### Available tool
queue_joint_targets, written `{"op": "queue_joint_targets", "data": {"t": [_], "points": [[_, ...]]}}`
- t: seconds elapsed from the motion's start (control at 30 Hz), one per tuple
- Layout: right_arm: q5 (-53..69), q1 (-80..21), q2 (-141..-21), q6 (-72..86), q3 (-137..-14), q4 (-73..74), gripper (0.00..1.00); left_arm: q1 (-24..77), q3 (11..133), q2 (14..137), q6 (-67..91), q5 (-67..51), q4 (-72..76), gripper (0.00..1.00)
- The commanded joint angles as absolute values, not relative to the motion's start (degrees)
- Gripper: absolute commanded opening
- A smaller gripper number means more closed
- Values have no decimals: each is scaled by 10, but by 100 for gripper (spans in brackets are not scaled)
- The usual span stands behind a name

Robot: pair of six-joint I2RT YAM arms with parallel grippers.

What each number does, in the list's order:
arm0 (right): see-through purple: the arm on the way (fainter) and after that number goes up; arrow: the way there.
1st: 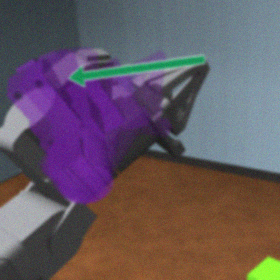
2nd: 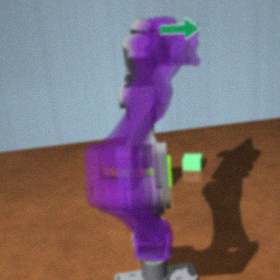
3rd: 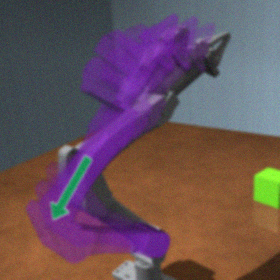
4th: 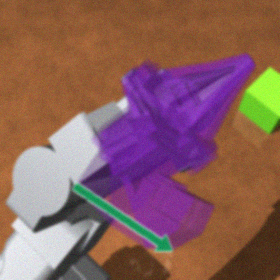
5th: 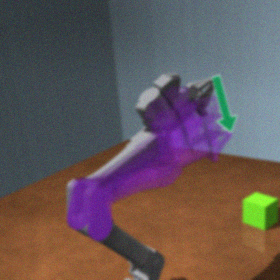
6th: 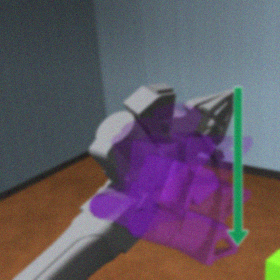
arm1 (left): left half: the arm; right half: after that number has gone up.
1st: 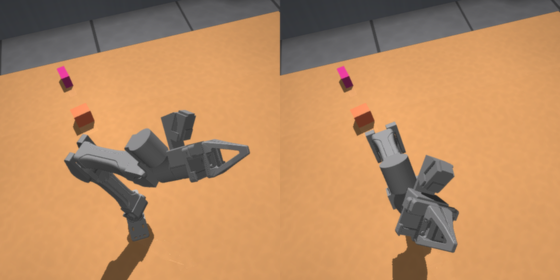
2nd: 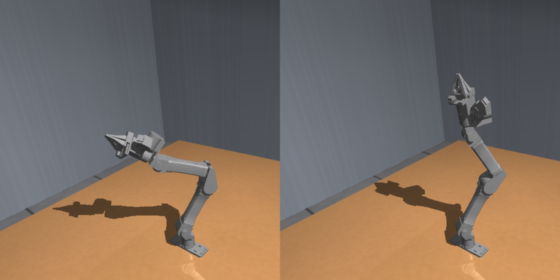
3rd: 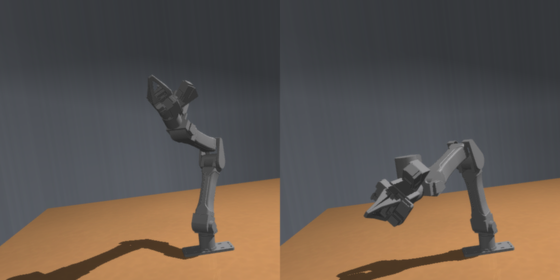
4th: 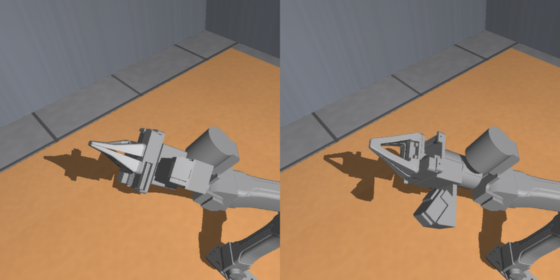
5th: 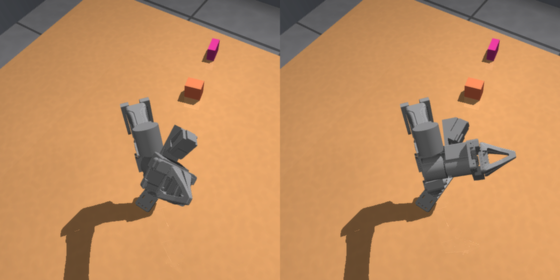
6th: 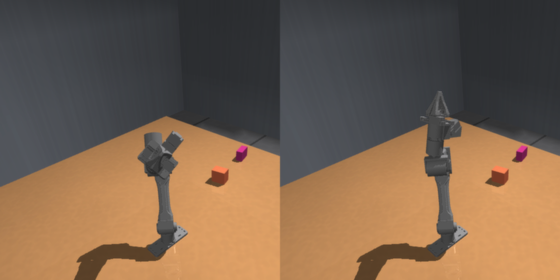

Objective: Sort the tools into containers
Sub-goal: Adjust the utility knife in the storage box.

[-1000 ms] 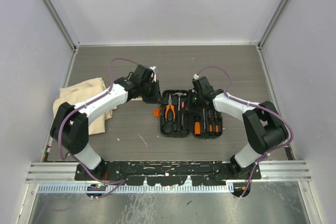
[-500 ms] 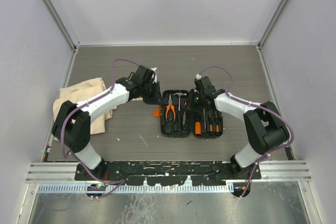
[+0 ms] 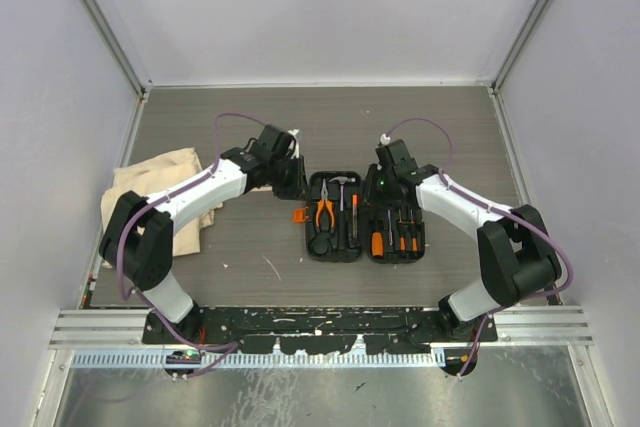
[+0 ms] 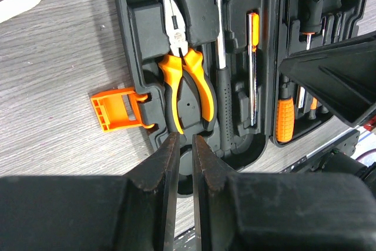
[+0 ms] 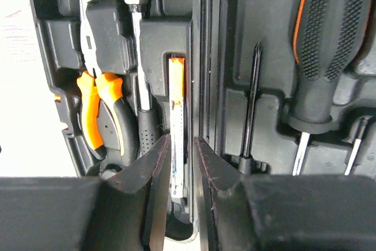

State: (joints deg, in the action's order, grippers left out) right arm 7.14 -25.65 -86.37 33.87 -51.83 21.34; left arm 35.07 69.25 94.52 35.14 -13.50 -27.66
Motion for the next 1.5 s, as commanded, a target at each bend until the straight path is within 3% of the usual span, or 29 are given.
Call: {"op": "queue_joint_targets", "data": {"t": [0.0,0.7,1.47], "points": [[39,-262,-841,322,-555,236,27,347,707,946,350,-147,-259,15],[-28,-330,-935,327,-609,270,22,347,705,947,346,-145,-264,14],[-52,-353,-978,311,-633,313,9,347,704,949,347,-145,-265,13]]}}
